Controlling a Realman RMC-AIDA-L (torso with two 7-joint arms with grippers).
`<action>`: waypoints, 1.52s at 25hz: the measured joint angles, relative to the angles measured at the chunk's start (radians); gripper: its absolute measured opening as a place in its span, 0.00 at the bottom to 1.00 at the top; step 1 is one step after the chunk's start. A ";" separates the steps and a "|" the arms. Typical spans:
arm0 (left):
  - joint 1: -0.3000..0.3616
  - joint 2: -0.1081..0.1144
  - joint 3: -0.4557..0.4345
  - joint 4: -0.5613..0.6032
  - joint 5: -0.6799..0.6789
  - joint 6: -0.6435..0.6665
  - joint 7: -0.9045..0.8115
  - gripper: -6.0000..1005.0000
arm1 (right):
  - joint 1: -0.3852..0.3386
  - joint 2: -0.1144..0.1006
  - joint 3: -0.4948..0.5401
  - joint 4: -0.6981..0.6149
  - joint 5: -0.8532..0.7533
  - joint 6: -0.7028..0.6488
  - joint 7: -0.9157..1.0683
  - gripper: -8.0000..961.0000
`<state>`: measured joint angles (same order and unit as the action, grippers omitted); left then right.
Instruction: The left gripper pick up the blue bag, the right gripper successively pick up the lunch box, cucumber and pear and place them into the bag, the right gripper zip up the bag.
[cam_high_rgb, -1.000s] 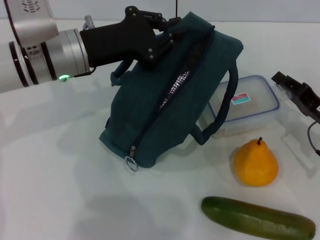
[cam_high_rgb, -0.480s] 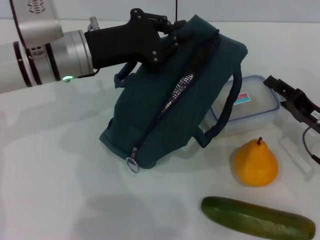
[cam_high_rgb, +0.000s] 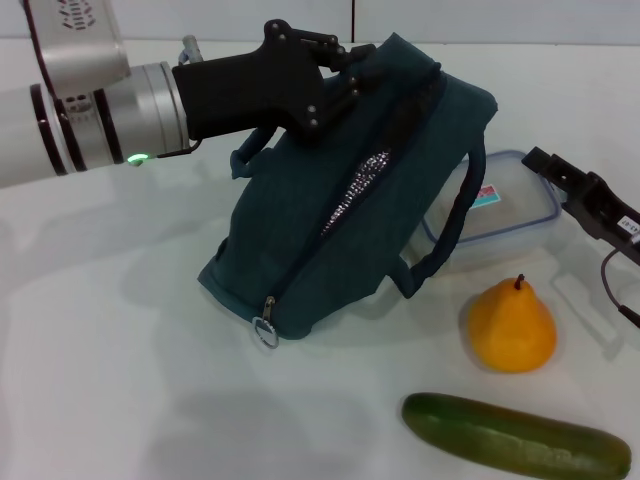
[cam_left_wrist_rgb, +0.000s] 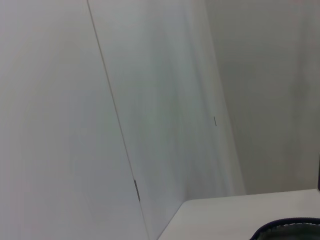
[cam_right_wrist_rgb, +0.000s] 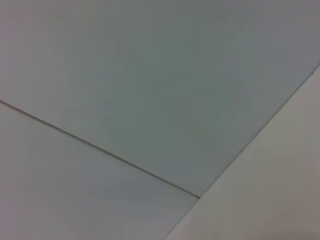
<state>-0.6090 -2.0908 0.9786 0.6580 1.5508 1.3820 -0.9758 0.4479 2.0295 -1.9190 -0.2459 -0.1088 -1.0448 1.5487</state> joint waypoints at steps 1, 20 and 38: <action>0.000 0.000 0.000 0.000 0.000 0.000 -0.002 0.13 | 0.000 0.000 0.002 0.000 0.000 0.001 0.000 0.58; 0.007 0.002 -0.005 0.000 0.000 0.000 -0.003 0.13 | -0.003 0.000 0.012 0.000 0.014 -0.026 -0.108 0.14; 0.003 0.011 -0.008 0.060 -0.022 -0.056 -0.263 0.13 | -0.021 -0.014 0.078 0.010 0.035 -0.195 -0.447 0.11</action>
<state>-0.6062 -2.0795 0.9708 0.7176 1.5288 1.3261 -1.2384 0.4269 2.0153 -1.8409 -0.2360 -0.0733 -1.2399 1.1019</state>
